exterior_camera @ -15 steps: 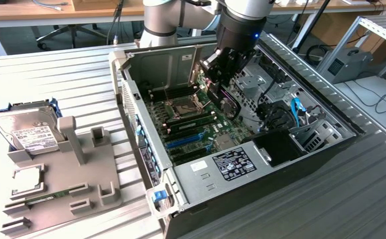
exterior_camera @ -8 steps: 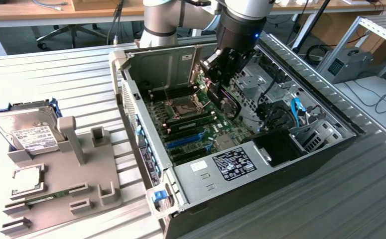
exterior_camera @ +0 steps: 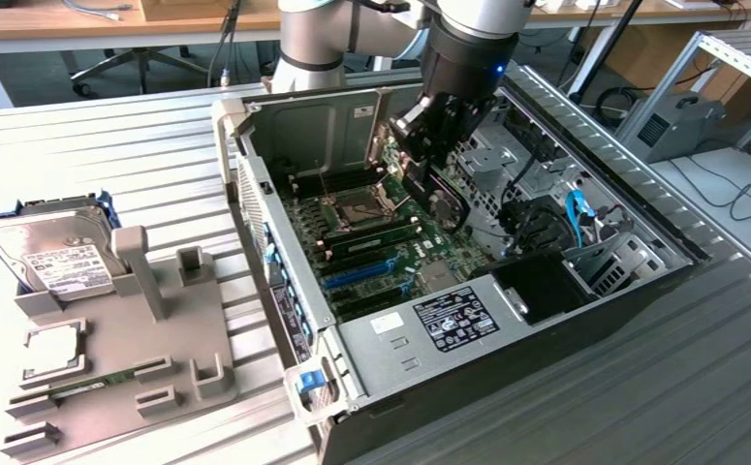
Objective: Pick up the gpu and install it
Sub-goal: 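Insert the gpu into the slot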
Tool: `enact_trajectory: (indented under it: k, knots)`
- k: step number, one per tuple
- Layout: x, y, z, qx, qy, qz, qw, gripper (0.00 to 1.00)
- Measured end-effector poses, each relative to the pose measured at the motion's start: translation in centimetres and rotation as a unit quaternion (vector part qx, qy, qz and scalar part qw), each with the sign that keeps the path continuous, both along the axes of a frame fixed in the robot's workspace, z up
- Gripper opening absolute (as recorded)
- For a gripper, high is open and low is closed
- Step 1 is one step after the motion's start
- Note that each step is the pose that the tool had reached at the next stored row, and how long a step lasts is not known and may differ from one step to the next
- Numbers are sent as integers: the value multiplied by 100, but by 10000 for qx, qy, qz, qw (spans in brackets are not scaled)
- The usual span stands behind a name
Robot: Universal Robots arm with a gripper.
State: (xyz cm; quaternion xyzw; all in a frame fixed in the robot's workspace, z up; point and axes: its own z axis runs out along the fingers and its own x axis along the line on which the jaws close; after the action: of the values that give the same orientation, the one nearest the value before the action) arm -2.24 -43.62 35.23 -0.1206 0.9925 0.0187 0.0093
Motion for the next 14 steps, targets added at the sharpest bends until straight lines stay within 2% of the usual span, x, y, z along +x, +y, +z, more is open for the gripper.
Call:
enact_trajectory:
  k: [14]
  knots:
    - [0,0,0,0,0,80,10000,26]
